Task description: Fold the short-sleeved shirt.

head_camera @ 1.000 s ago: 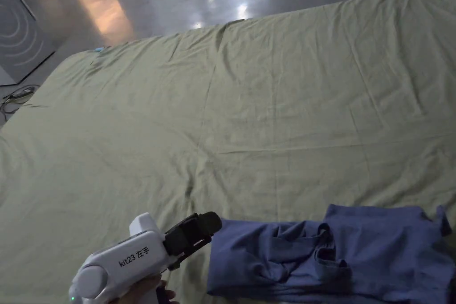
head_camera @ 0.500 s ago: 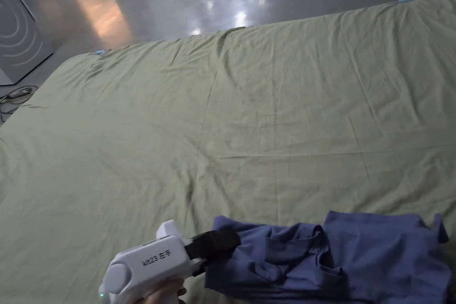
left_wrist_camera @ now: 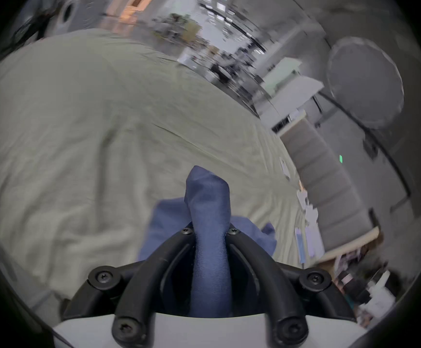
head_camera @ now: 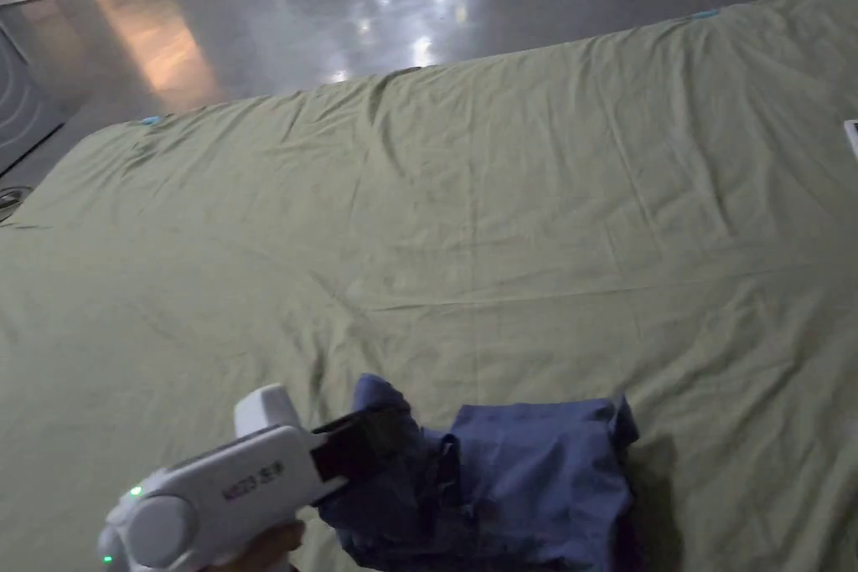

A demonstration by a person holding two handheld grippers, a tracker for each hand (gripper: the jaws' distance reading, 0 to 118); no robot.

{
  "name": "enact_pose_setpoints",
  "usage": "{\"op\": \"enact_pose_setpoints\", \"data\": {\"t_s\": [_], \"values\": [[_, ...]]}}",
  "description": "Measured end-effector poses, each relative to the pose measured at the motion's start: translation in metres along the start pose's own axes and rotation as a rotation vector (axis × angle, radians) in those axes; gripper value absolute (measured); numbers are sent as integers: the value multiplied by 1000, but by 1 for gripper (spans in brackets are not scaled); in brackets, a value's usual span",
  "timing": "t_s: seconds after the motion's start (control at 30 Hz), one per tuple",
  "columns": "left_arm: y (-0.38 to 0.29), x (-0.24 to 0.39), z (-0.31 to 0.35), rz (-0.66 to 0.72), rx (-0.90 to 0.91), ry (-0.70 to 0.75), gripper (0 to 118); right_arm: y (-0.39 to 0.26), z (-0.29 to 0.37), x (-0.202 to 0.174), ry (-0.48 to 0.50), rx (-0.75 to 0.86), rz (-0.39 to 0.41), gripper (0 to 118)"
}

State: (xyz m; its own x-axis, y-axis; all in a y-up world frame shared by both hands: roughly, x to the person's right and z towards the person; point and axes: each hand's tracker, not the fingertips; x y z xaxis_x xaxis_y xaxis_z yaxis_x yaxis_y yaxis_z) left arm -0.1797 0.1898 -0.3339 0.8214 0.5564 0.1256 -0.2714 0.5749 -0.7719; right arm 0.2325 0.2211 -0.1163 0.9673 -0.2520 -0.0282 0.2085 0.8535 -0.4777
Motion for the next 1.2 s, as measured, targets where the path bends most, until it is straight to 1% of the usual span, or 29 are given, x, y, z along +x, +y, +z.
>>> {"op": "enact_pose_setpoints", "data": {"t_s": [0.07,0.1,0.17,0.2,0.27,0.3,0.33,0.37,0.4,0.47,0.53,0.6,0.63,0.67,0.7,0.73,0.77,0.83,0.87,0.93,0.97,1.0,1.03,1.13,1.17,1.2], "values": [[-20,38,-34,-148,-78,2,15,1,8,-1,-23,1,59,0],[-28,49,-50,-181,-117,10,15,0,11,0,-34,-3,75,0],[-43,61,-84,-162,-174,24,15,-4,15,5,-59,-11,95,0],[-49,63,-99,-144,-174,33,18,-6,16,8,-80,-19,100,0],[-56,67,-117,-163,-192,95,37,-10,19,13,-100,-25,96,0],[-57,71,-119,-176,-191,94,49,-12,20,18,-102,-27,86,0],[-55,72,-115,-200,-191,73,72,-14,21,21,-103,-29,74,0],[-51,77,-107,-214,-184,42,87,-16,21,24,-102,-30,61,0],[-47,80,-98,-212,-171,13,98,-17,21,27,-102,-30,50,0],[-38,79,-72,-195,-82,-36,99,-20,18,32,-98,-31,16,0],[-34,72,-50,-117,31,-23,99,-24,15,36,-84,-27,-4,0],[-32,57,-39,24,51,-30,95,-24,13,35,-88,-23,-8,0],[-33,52,-39,66,45,-37,83,-24,13,35,-86,-20,-11,0],[-35,47,-43,92,32,-56,67,-24,12,35,-72,-21,-14,0],[-38,45,-50,87,1,-60,44,-24,12,35,-66,-21,-13,0],[-42,45,-59,78,-30,-41,11,-24,12,35,-65,-19,-9,0],[-49,45,-70,64,-76,-34,5,-24,13,34,-65,-21,-3,0],[-65,43,-93,75,-167,-105,5,-23,14,33,-71,-26,8,0],[-75,46,-106,81,-211,-93,5,-22,15,33,-78,-29,7,0],[-88,50,-121,50,-279,-23,3,-22,17,32,-80,-21,-8,0],[-88,53,-124,19,-195,-52,3,-23,17,33,-76,-18,-23,0],[-88,55,-127,-41,-194,-27,3,-23,15,33,-69,-20,-40,0],[-87,57,-128,-57,-192,-13,3,-22,11,31,-63,-26,-49,0],[-82,58,-121,-40,-203,-23,3,-15,-10,15,-33,-57,-45,0],[-76,57,-114,-22,-205,-54,3,-13,-21,7,-2,-61,-42,0],[-69,55,-101,22,-181,-132,3,-12,-34,-4,46,-58,-50,0]]}}
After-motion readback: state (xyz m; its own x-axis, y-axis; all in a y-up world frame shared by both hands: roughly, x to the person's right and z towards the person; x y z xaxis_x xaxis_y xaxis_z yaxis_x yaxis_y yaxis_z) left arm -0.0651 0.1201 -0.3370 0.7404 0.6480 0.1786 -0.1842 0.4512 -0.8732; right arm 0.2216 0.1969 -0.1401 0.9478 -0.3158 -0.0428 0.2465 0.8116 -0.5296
